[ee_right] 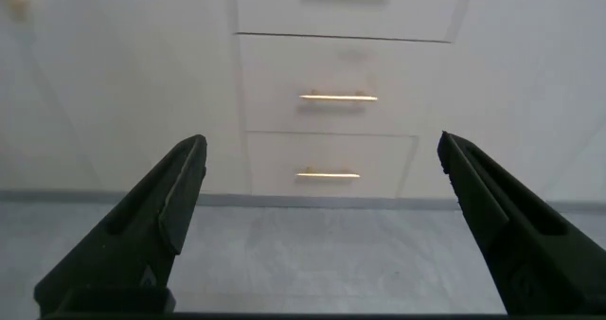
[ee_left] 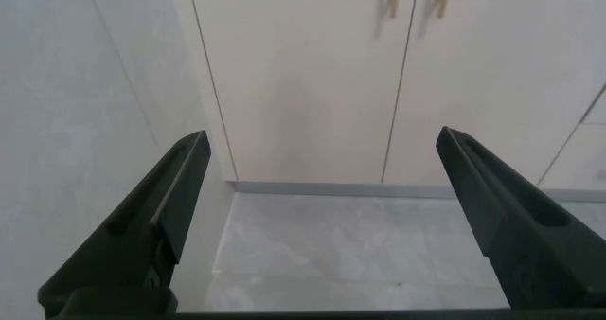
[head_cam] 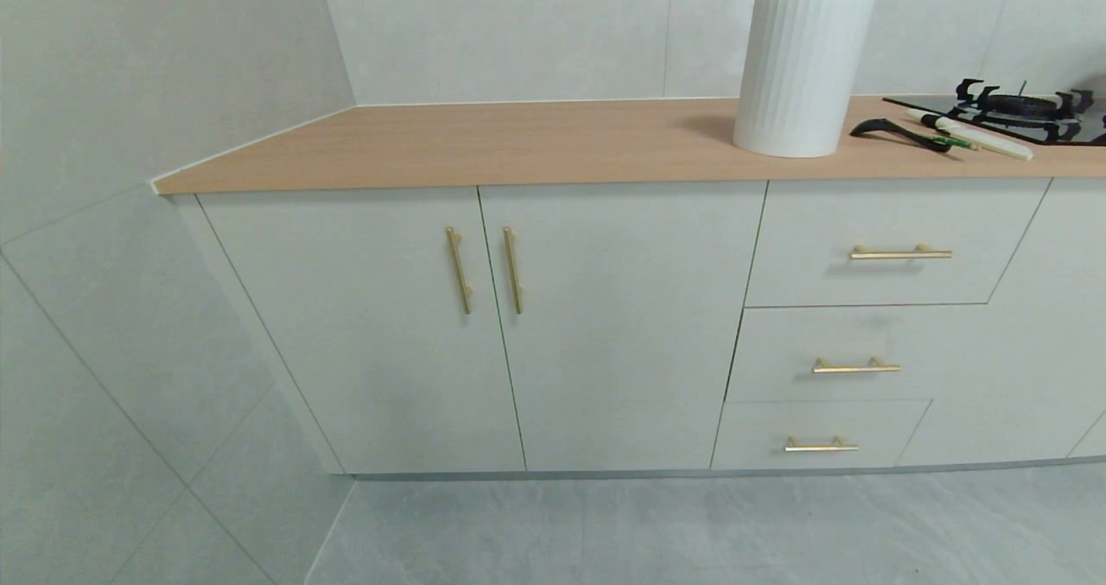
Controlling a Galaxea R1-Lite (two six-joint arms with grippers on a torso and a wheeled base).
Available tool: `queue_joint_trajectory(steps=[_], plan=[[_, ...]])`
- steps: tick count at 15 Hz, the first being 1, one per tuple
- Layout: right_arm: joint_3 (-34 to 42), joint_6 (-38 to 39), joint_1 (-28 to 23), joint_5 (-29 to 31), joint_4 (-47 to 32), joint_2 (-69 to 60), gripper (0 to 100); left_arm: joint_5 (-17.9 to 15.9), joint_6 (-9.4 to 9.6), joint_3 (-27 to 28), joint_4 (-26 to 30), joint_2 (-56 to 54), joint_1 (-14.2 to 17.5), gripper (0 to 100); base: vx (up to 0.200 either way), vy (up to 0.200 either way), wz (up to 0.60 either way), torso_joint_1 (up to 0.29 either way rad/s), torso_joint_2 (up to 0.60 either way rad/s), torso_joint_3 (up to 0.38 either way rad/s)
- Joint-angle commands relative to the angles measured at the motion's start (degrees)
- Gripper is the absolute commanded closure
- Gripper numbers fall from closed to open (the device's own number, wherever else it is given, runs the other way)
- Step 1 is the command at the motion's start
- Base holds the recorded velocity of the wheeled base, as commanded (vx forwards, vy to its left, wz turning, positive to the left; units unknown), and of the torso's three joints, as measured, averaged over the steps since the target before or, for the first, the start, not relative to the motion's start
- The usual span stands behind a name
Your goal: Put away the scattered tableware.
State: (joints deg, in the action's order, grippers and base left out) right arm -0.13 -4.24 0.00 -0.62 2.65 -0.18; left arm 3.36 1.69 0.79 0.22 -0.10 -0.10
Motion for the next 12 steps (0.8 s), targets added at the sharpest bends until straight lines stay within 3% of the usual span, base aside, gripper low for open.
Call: queue_joint_trajectory(steps=[1,5,10,12], plan=[[0.0,-0.2,0.0,-0.7,0.0,0.2,0,0.0,0.59,-0.4,0.0,0.1,0.0,0,0.0,0.0,0.0,0.0,0.0,0.0],[0.0,-0.2,0.0,-0.2,0.0,0.3,0,-0.6,0.68,-0.5,-0.2,0.1,0.0,0,0.0,0.0,0.0,0.0,0.0,0.0],[0.1,5.3,0.0,10.3,0.0,0.2,0,-0.9,-0.11,-0.5,-0.4,0.1,0.0,0,0.0,0.0,0.0,0.0,0.0,0.0],[0.1,4.9,0.0,7.3,-0.2,0.3,0,-1.0,-0.82,-0.5,-0.5,0.1,0.0,0,0.0,0.0,0.0,0.0,0.0,0.0]])
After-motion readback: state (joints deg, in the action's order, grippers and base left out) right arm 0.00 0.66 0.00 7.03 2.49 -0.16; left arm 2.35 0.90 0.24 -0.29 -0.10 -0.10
